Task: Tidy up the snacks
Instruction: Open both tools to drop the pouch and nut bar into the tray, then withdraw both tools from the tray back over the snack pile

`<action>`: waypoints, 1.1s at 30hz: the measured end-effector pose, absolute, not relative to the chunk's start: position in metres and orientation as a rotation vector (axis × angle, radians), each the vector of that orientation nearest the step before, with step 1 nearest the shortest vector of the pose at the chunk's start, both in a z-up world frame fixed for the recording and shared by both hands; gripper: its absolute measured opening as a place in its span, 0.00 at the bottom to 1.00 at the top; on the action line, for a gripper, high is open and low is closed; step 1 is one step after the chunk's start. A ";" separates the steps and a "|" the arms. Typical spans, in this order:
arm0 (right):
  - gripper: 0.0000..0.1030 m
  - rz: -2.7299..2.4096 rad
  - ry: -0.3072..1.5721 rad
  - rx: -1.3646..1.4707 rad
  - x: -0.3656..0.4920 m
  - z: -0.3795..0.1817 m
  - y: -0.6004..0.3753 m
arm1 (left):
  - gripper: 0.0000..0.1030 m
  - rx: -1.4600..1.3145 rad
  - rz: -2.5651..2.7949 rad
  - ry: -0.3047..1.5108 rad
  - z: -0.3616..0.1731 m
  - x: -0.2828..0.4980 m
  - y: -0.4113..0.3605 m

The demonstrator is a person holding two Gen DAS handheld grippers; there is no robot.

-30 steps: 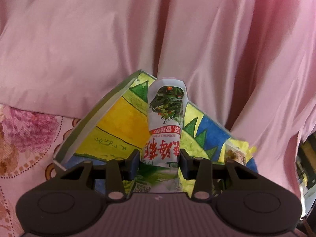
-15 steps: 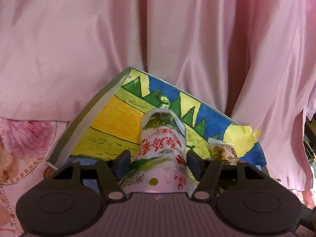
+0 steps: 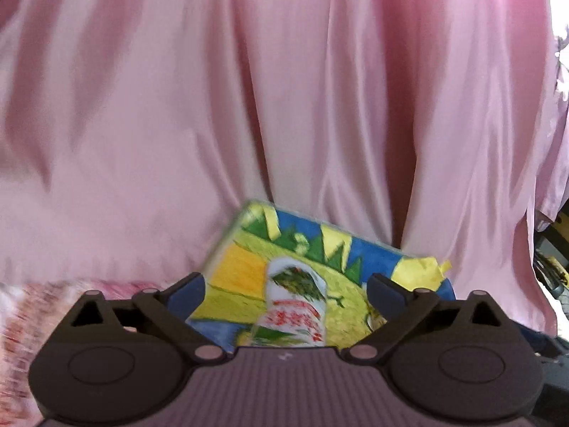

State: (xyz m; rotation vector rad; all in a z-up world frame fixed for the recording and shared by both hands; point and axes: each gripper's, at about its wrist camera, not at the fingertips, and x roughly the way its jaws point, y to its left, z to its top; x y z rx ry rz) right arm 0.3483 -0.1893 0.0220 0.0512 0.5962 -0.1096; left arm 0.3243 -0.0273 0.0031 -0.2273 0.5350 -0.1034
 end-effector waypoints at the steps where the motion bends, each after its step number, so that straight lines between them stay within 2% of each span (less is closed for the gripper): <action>1: 0.97 -0.109 0.582 0.053 0.342 0.029 -0.188 | 1.00 -0.217 -0.089 0.518 0.010 0.317 -0.026; 8: 0.99 -0.086 0.500 0.032 0.287 0.072 -0.171 | 1.00 -0.251 -0.036 0.451 0.045 0.266 0.008; 13: 0.99 -0.097 0.481 -0.006 0.247 0.088 -0.157 | 1.00 -0.250 0.000 0.452 0.052 0.228 0.026; 22: 0.99 -0.078 0.483 -0.002 0.178 0.104 -0.148 | 1.00 -0.157 0.072 0.515 0.038 0.160 0.039; 33: 0.99 -0.025 0.548 0.020 0.108 0.098 -0.142 | 1.00 -0.070 0.118 0.573 0.025 0.092 0.050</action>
